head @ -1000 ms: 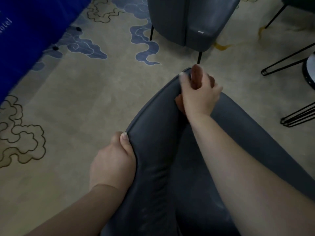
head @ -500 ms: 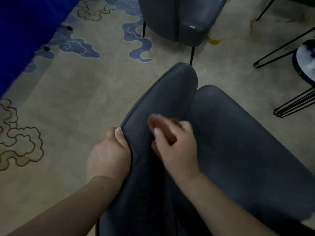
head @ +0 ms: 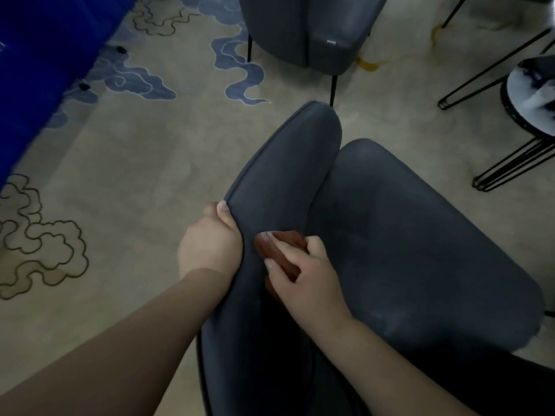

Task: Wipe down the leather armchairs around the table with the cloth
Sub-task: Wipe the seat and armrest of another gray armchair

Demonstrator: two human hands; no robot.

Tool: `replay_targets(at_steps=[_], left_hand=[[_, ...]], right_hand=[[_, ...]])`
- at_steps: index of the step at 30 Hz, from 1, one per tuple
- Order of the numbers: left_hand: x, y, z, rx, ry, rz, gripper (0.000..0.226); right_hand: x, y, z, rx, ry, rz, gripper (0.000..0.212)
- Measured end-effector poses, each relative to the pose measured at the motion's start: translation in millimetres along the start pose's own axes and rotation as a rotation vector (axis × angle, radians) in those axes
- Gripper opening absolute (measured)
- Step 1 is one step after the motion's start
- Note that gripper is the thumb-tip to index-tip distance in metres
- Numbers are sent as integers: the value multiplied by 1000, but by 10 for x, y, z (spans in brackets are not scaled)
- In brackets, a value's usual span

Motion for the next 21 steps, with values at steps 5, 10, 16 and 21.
replay_targets(at_steps=[5, 10, 16, 21], left_hand=[[35, 10, -21, 24, 89, 133, 48], [98, 0, -35, 26, 143, 366, 49], [-51, 521, 228, 108, -30, 428, 48], [-307, 1085, 584, 185, -136, 424, 50]], right_hand=[[-96, 68, -30, 39, 18, 65, 42], [-270, 308, -87, 76, -13, 19, 41], [-443, 660, -68, 74, -13, 6, 40], [-502, 875, 77, 79, 21, 1, 39]])
Point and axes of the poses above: each hand's wrist, its own y-axis away from the middle knuckle, its own x-axis out of the palm, z = x × y, the point moved 9 cm from there along -y, towards the middle knuckle, and after that the axes turned 8 degrees about z, right-handed, at the moved point
